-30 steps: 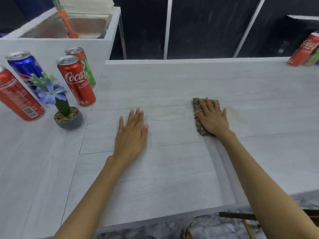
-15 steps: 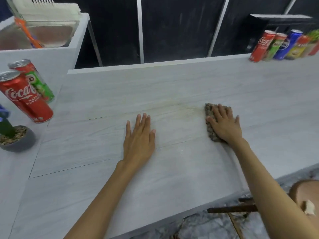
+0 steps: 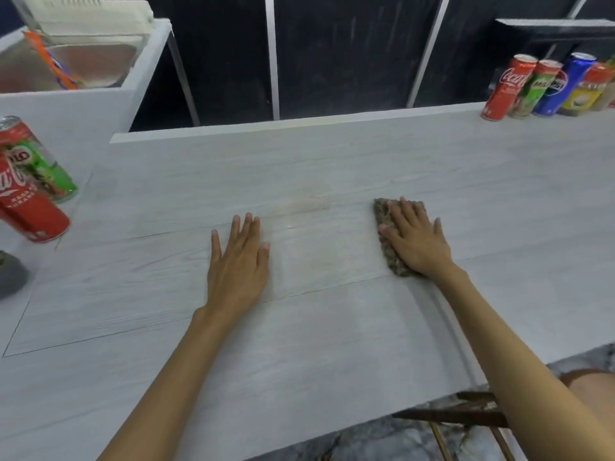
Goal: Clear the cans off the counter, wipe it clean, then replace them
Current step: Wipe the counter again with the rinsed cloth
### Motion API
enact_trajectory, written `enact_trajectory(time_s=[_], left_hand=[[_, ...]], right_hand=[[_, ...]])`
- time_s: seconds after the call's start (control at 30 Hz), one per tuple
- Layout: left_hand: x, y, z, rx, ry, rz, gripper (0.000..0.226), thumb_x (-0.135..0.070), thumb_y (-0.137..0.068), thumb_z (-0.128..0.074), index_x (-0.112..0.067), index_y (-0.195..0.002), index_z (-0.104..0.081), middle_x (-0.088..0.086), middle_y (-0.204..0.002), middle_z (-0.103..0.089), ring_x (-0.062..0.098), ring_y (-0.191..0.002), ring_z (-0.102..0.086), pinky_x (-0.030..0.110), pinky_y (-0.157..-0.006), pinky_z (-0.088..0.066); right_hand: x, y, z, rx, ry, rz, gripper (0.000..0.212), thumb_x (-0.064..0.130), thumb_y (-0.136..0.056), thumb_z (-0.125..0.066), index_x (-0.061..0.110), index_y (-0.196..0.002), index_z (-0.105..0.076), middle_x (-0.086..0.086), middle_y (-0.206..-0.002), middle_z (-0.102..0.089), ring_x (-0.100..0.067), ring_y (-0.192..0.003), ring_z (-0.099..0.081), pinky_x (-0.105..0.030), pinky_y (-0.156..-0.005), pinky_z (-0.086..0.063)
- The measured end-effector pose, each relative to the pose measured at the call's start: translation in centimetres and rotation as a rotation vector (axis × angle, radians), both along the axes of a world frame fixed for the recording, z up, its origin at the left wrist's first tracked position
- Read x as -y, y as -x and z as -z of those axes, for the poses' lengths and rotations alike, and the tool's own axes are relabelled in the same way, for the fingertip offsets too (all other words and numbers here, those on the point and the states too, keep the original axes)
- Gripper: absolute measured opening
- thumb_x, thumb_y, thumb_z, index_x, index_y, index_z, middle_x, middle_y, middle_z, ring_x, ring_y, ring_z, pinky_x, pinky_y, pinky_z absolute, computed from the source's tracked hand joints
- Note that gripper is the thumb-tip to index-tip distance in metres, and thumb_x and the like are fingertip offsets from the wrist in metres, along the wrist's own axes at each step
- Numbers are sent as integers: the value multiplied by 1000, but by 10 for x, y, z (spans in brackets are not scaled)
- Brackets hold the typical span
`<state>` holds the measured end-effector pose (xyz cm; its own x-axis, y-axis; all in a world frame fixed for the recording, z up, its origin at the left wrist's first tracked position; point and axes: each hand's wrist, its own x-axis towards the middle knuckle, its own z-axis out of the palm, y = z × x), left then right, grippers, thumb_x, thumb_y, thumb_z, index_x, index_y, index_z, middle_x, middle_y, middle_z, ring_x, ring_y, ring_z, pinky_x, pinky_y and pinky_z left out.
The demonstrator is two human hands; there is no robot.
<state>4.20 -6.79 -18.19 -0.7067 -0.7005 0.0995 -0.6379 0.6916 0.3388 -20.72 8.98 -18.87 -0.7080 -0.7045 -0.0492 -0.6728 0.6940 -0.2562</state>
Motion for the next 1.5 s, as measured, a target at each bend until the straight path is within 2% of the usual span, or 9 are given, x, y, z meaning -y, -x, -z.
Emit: enact_trajectory(time_s=[0.13, 0.33, 0.43, 0.7, 0.9, 1.03, 1.2, 1.3, 1.5], left_hand=[[6, -7, 5, -1, -6, -37, 53, -33, -99, -14, -18, -148, 0, -7, -157, 2, 5, -142, 12, 32, -113, 18], [23, -10, 6, 7, 4, -86, 53, -35, -99, -15, -18, -148, -2, -7, -157, -1, 5, -143, 10, 32, -114, 17], [28, -12, 5, -11, 26, -101, 53, -36, -98, -14, -19, -148, -3, -7, -157, -2, 4, -142, 10, 32, -114, 17], [44, -17, 7, -20, 4, -157, 52, -32, -100, -17, -17, -148, -4, -6, -157, -2, 5, -143, 10, 32, -114, 17], [57, -29, 5, -21, 25, -211, 53, -36, -99, -14, -20, -147, -4, -7, -157, -2, 4, -143, 10, 32, -113, 17], [58, -39, 7, -22, 42, -225, 54, -37, -98, -14, -18, -147, -5, -7, -157, -5, 5, -143, 9, 31, -113, 18], [52, -45, 10, -10, 43, -238, 53, -36, -99, -15, -17, -148, -5, -7, -157, -4, 5, -143, 10, 30, -112, 19], [49, -56, 9, -8, 38, -260, 54, -37, -98, -15, -18, -148, -5, -7, -157, -4, 4, -142, 10, 30, -112, 19], [47, -92, 5, -6, 59, -353, 53, -36, -98, -14, -20, -148, -6, -9, -156, -2, 4, -142, 11, 30, -112, 19]], right_hand=[[67, 9, -8, 31, 0, 89, 59, 47, -97, -20, 23, -149, -2, -2, -158, 6, -26, -145, 10, -48, -117, 6], [105, -117, 8, 10, 98, -456, 59, 49, -96, -22, 28, -148, -4, 4, -158, 5, -16, -145, 12, -44, -117, 9], [72, -108, 12, -13, 121, -594, 58, 50, -95, -26, 34, -147, -7, 10, -158, 0, -12, -145, 9, -43, -115, 7], [136, -2, -7, 32, -26, -100, 60, 48, -97, -18, 24, -149, 0, 0, -158, 8, -25, -145, 12, -48, -117, 6], [161, -133, 6, 26, 76, -669, 57, 48, -97, -19, 30, -148, -1, 6, -158, 6, -15, -145, 13, -40, -117, 10], [94, -114, 9, 15, 107, -951, 57, 53, -94, -24, 44, -143, 4, 16, -157, 3, -5, -143, 13, -34, -114, 10], [122, -3, -4, 10, -26, -458, 57, 47, -97, -25, 31, -147, -4, 7, -158, 3, -14, -145, 9, -46, -117, 1], [181, -13, -10, 36, -47, -301, 59, 47, -97, -20, 25, -149, -3, 2, -158, 6, -23, -145, 11, -48, -117, 4], [191, -181, 7, 18, 44, -847, 57, 49, -97, -18, 31, -148, 0, 6, -158, 7, -17, -145, 13, -41, -115, 10]])
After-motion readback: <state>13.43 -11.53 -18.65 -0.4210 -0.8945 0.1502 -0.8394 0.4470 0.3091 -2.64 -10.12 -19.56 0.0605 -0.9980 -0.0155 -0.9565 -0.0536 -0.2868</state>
